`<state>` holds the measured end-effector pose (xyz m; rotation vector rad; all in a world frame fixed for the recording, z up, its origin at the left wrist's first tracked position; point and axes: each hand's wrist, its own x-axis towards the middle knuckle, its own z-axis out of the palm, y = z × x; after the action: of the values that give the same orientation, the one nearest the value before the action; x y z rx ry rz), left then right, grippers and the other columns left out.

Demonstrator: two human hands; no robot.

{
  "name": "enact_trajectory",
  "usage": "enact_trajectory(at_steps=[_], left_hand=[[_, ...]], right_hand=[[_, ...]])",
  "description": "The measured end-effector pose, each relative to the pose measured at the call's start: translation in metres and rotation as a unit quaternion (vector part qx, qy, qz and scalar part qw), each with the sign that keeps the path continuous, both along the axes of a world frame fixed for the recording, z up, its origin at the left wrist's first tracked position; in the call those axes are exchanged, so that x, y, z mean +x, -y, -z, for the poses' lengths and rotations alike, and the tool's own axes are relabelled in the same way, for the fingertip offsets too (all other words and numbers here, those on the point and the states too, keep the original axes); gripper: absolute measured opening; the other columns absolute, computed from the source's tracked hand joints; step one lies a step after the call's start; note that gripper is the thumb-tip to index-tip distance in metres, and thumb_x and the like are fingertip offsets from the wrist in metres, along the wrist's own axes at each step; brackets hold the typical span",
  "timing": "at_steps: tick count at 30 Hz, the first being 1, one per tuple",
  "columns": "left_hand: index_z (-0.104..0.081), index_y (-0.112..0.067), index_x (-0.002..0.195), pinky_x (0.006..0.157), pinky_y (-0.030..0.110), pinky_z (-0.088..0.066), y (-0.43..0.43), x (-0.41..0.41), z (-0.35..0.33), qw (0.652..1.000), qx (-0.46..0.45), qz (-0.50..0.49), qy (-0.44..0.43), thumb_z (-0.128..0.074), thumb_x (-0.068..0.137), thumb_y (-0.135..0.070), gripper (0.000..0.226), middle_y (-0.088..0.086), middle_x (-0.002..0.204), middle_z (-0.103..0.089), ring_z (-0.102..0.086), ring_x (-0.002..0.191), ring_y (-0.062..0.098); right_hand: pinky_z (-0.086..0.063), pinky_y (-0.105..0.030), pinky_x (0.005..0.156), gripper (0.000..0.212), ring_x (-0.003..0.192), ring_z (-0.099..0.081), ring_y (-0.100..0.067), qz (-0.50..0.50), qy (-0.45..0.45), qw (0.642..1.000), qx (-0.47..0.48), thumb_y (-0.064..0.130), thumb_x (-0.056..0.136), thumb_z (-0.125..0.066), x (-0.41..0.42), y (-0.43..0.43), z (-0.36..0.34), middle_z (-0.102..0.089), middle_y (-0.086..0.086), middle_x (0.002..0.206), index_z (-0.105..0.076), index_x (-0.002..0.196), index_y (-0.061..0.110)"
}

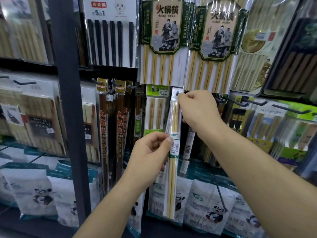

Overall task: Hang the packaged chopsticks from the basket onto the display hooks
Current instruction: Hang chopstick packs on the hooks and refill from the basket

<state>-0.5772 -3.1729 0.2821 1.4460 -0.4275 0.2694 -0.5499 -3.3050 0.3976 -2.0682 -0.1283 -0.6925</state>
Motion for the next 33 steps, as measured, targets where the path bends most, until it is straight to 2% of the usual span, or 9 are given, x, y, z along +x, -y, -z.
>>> enact_trajectory(at_steps=[4, 8, 12, 16, 19, 21, 23, 27, 33], left_hand=[[-0.074, -0.036, 0.088, 0.05, 0.023, -0.05, -0.001, 0.0, 0.0, 1.0, 0.002, 0.002, 0.002, -0.065, 0.1, -0.022, 0.021, -0.01, 0.062, -0.061, -0.056, 0.052, 0.006], [-0.072, -0.039, 0.088, 0.05, 0.023, -0.05, 0.0, 0.001, 0.003, 1.0, 0.019, -0.019, 0.006, -0.065, 0.1, -0.026, 0.019, -0.008, 0.063, -0.062, -0.056, 0.053, 0.006], [-0.064, -0.041, 0.094, 0.06, 0.035, -0.054, -0.007, 0.006, 0.003, 0.984, 0.152, -0.077, 0.055, -0.062, 0.1, -0.038, 0.007, -0.002, 0.079, -0.065, -0.059, 0.063, 0.011], [-0.062, -0.033, 0.105, 0.072, 0.021, -0.049, -0.015, 0.016, -0.01, 0.935, 0.273, -0.182, 0.138, -0.046, 0.098, -0.057, 0.03, -0.017, 0.094, -0.059, -0.058, 0.088, 0.0], [-0.054, -0.029, 0.127, 0.09, 0.02, -0.044, -0.013, 0.026, -0.019, 0.944, 0.246, -0.184, 0.118, -0.036, 0.094, -0.066, 0.052, -0.013, 0.12, -0.052, -0.053, 0.109, -0.001], [-0.049, -0.025, 0.139, 0.102, 0.025, -0.043, -0.004, 0.034, -0.027, 0.969, 0.192, -0.134, 0.078, -0.04, 0.1, -0.061, 0.053, -0.009, 0.133, -0.053, -0.052, 0.122, 0.004], [-0.047, -0.021, 0.144, 0.11, 0.029, -0.042, 0.006, 0.041, -0.035, 0.988, 0.134, -0.066, 0.032, -0.042, 0.106, -0.051, 0.049, -0.007, 0.138, -0.056, -0.053, 0.128, 0.005], [-0.046, -0.028, 0.145, 0.083, 0.0, -0.04, 0.025, 0.052, -0.042, 0.997, 0.067, 0.018, -0.027, -0.036, 0.108, -0.05, 0.044, -0.021, 0.133, -0.055, -0.054, 0.107, -0.024], [-0.031, -0.026, 0.16, 0.107, 0.02, -0.028, 0.039, 0.065, -0.045, 0.997, 0.025, 0.026, -0.07, -0.035, 0.109, -0.052, 0.058, -0.012, 0.155, -0.042, -0.036, 0.13, -0.003]], right_hand=[[-0.049, -0.038, 0.057, 0.05, 0.047, -0.044, -0.02, 0.005, 0.003, 1.0, 0.001, 0.022, 0.093, -0.051, 0.003, 0.002, 0.001, -0.034, 0.007, 0.04, -0.037, 0.045, 0.021], [-0.04, -0.035, 0.055, 0.051, 0.047, -0.035, -0.019, 0.022, 0.031, 0.997, -0.067, 0.031, 0.097, -0.052, -0.001, 0.005, 0.01, -0.032, 0.006, 0.044, -0.034, 0.051, 0.02], [-0.05, -0.043, 0.057, 0.049, 0.051, -0.045, -0.021, 0.04, 0.042, 0.993, -0.107, 0.042, 0.099, -0.052, -0.009, 0.012, 0.028, -0.05, -0.003, 0.055, -0.048, 0.06, 0.012], [-0.049, -0.032, 0.06, 0.031, 0.062, -0.057, -0.007, 0.039, 0.05, 0.993, -0.095, 0.047, 0.098, -0.054, -0.018, 0.019, 0.049, -0.062, 0.008, 0.068, -0.061, 0.076, 0.026], [-0.053, -0.033, 0.078, 0.019, 0.089, -0.061, -0.003, 0.009, 0.051, 0.995, -0.083, 0.045, 0.1, -0.054, -0.018, 0.018, 0.07, -0.064, 0.01, 0.104, -0.06, 0.109, 0.03], [-0.048, -0.039, 0.105, 0.043, 0.126, -0.053, -0.01, -0.032, 0.029, 0.996, -0.084, 0.045, 0.103, -0.047, -0.014, 0.016, 0.085, -0.055, 0.005, 0.139, -0.047, 0.143, 0.026], [-0.029, -0.041, 0.123, 0.059, 0.15, -0.026, -0.006, -0.084, 0.007, 0.994, -0.073, 0.049, 0.107, -0.036, -0.013, 0.01, 0.095, -0.03, 0.008, 0.164, -0.022, 0.161, 0.028], [-0.01, -0.037, 0.128, 0.064, 0.151, 0.0, 0.01, -0.157, -0.011, 0.988, -0.008, 0.056, 0.105, -0.02, -0.004, 0.0, 0.109, -0.001, 0.023, 0.168, 0.0, 0.162, 0.037], [-0.014, -0.039, 0.128, 0.065, 0.152, -0.007, 0.007, -0.182, -0.016, 0.976, 0.123, 0.066, 0.099, -0.017, 0.02, -0.01, 0.114, -0.003, 0.026, 0.167, 0.002, 0.158, 0.046]])
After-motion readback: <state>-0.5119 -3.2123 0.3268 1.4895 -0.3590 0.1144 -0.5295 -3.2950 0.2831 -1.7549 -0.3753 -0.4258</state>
